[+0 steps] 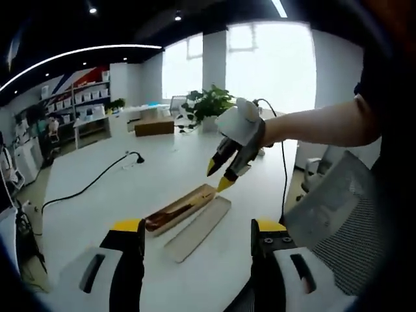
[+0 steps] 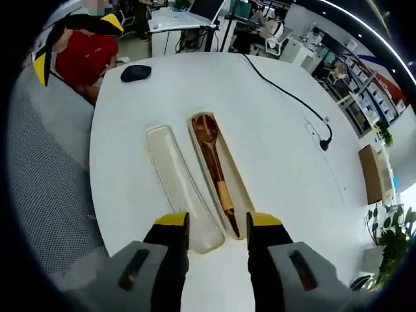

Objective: Arrange the utensils inside the cutlery case until each visible utensil rests in its matching compartment.

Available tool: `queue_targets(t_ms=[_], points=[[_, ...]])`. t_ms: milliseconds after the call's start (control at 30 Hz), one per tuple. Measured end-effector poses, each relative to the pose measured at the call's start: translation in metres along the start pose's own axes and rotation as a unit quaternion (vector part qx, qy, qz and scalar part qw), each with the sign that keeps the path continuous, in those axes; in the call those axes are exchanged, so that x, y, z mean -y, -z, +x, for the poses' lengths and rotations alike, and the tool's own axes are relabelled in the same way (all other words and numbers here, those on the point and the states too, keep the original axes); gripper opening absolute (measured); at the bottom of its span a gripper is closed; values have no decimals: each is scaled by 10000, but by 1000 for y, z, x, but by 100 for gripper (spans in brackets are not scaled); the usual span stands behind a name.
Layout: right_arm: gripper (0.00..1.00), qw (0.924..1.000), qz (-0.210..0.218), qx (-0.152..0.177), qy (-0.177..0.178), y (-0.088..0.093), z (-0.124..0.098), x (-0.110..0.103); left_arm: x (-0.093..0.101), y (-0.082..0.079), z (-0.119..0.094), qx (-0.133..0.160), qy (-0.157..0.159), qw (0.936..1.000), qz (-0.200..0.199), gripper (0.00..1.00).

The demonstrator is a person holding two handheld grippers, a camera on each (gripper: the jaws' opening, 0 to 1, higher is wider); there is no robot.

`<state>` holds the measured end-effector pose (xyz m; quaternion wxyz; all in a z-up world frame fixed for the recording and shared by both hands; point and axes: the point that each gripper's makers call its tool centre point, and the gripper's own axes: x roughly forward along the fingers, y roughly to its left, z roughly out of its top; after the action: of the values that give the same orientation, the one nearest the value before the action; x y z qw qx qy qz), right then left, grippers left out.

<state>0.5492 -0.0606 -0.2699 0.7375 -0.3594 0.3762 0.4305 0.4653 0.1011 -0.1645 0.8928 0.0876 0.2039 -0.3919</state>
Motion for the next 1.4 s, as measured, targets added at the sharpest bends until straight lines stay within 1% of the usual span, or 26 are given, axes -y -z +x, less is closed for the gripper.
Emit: queue_targets(t_ms=[67, 133, 200, 267, 333, 400, 467, 567, 600, 667, 700, 733, 800, 900, 1000, 1067, 1133, 1167, 1233, 1367, 1400], points=[[45, 9999, -105, 51, 39, 0, -3, -4, -2, 2, 1, -67, -41, 10000, 37, 68], [49, 9999, -116, 57, 9, 3, -6, -9, -3, -1, 0, 3, -57, 9999, -136, 68], [54, 9999, -113, 66, 32, 6, -8, -13, -3, -4, -2, 31, -64, 9999, -101, 68], [61, 9999, -106, 67, 27, 9, -10, -16, -5, -5, -5, -32, -105, 9999, 9, 68], [66, 9999, -129, 65, 60, 14, -14, -20, -6, -7, -7, -21, -104, 9999, 3, 68], [69, 9999, -124, 54, 99, 20, -18, -21, -4, -8, -9, -43, -8, 10000, 12, 68], [72, 9998, -80, 71, 147, 23, -22, -21, -5, -4, -11, -173, 4, 9994, 293, 68], [72, 9997, -61, 118, 189, 27, -27, -23, -9, -1, -13, -218, -10, 9993, 289, 68], [74, 9995, -100, 162, 255, 28, -29, -23, -10, 0, -14, -226, -11, 9993, 291, 68], [82, 9993, -78, 138, 351, 32, -32, -22, -15, 5, -15, -335, -27, 9987, 381, 69], [83, 9992, -74, 134, 356, 34, -33, -22, -16, 9, -16, -466, 57, 9978, 477, 69], [83, 9991, -61, 147, 381, 35, -34, -22, -17, 10, -16, -485, 106, 9974, 526, 69], [86, 9990, 4, 172, 415, 37, -35, -21, -16, 19, -16, -670, 314, 9963, 437, 68], [88, 9989, 9, 179, 441, 41, -36, -22, -25, 29, -15, -826, 299, 9945, 573, 69], [89, 9990, 26, 192, 399, 44, -36, -25, -29, 37, -13, -963, 348, 9927, 641, 70], [90, 9990, 27, 194, 393, 46, -36, -26, -32, 43, -9, -996, 393, 9917, 714, 73], [90, 9991, 39, 195, 388, 48, -37, -27, -33, 47, -4, -950, 478, 9922, 654, 81], [90, 9991, 53, 189, 379, 50, -36, -27, -33, 49, -1, -942, 516, 9923, 612, 84], [90, 9992, 75, 156, 361, 54, -35, -27, -33, 56, 5, -1039, 590, 9914, 528, 86], [91, 9993, 135, 159, 306, 60, -33, -29, -29, 68, 15, -1244, 750, 9875, 616, 98], [91, 9995, 135, 126, 268, 63, -32, -31, -29, 68, 17, -1242, 752, 9874, 622, 98]])
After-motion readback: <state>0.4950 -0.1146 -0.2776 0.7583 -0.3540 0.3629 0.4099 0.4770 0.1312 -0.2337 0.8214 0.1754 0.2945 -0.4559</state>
